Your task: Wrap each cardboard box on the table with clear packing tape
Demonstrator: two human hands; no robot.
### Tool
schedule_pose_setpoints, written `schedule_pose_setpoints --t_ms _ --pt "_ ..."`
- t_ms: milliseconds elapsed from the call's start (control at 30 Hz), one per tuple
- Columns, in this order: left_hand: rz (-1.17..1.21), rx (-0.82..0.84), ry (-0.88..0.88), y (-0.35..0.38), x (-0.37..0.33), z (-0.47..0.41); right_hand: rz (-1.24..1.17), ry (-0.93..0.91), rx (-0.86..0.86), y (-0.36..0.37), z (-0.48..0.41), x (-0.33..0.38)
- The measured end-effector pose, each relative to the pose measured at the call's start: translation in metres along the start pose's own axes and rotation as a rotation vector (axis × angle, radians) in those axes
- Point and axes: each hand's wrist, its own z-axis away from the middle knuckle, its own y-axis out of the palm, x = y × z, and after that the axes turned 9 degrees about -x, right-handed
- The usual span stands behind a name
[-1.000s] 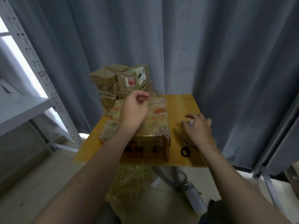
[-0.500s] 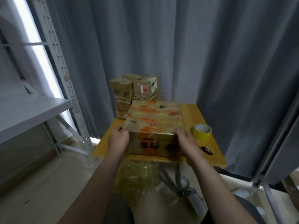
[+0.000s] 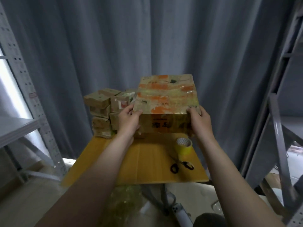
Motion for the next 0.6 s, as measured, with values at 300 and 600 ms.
schedule_pose_setpoints --t_ms 300,600 --pt "-0.027 0.016 -0.113 0.092 0.061 -0.094 -0.017 0.166 -0.031 0.035 -0.126 -0.045" --pt "-0.146 0.006 -0.175 0.122 0.13 -0.13 0.033 0.289 -0.063 0.045 -0.169 -0.137"
